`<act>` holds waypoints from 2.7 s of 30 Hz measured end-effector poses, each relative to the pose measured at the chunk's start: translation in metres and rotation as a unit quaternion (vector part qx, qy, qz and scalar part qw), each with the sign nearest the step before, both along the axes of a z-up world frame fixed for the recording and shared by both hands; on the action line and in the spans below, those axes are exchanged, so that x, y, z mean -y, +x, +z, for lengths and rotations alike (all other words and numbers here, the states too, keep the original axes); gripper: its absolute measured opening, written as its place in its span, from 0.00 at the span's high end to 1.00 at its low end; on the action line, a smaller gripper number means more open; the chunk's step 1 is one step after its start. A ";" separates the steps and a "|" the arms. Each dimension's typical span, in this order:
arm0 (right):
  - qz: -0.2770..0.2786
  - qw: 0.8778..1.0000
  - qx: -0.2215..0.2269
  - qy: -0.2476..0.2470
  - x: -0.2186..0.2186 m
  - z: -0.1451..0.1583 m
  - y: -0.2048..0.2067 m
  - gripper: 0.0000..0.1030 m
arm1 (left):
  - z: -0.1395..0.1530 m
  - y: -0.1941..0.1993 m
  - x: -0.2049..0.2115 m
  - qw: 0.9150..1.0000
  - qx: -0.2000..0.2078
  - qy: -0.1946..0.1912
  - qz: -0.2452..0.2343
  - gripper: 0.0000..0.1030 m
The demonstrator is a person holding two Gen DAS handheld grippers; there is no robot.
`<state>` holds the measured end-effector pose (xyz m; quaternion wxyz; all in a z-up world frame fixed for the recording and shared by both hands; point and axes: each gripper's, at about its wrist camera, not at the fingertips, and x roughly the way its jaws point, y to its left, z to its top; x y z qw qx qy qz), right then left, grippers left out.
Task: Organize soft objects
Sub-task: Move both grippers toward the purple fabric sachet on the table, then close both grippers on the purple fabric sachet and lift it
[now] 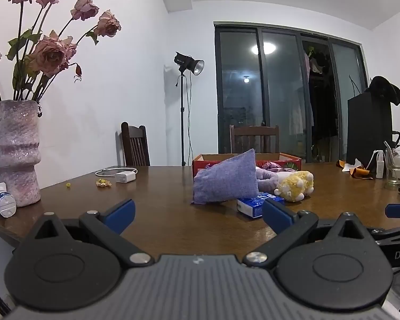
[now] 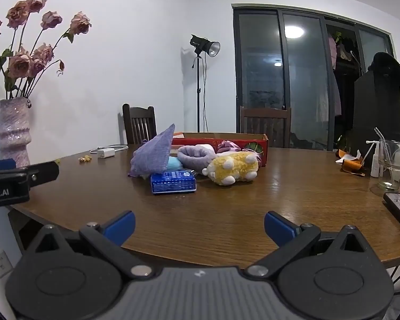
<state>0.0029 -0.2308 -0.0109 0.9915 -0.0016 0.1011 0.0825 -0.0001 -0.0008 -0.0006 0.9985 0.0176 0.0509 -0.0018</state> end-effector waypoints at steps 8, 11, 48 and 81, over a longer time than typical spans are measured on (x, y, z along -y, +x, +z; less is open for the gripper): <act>0.003 1.000 0.001 -0.002 -0.002 -0.001 -0.001 0.00 | 0.000 0.001 -0.003 1.000 -0.001 -0.001 0.005 0.00; 0.002 1.000 0.001 -0.001 -0.002 0.000 -0.001 0.00 | 0.000 0.002 -0.002 1.000 -0.004 -0.002 0.006 0.00; -0.007 0.999 0.032 -0.002 -0.011 0.012 0.002 0.00 | 0.003 0.010 -0.014 1.000 -0.017 -0.013 0.004 0.00; 0.131 0.983 -0.072 0.111 -0.041 0.064 0.234 0.54 | 0.027 0.287 -0.061 0.974 -0.159 -0.108 -0.123 0.15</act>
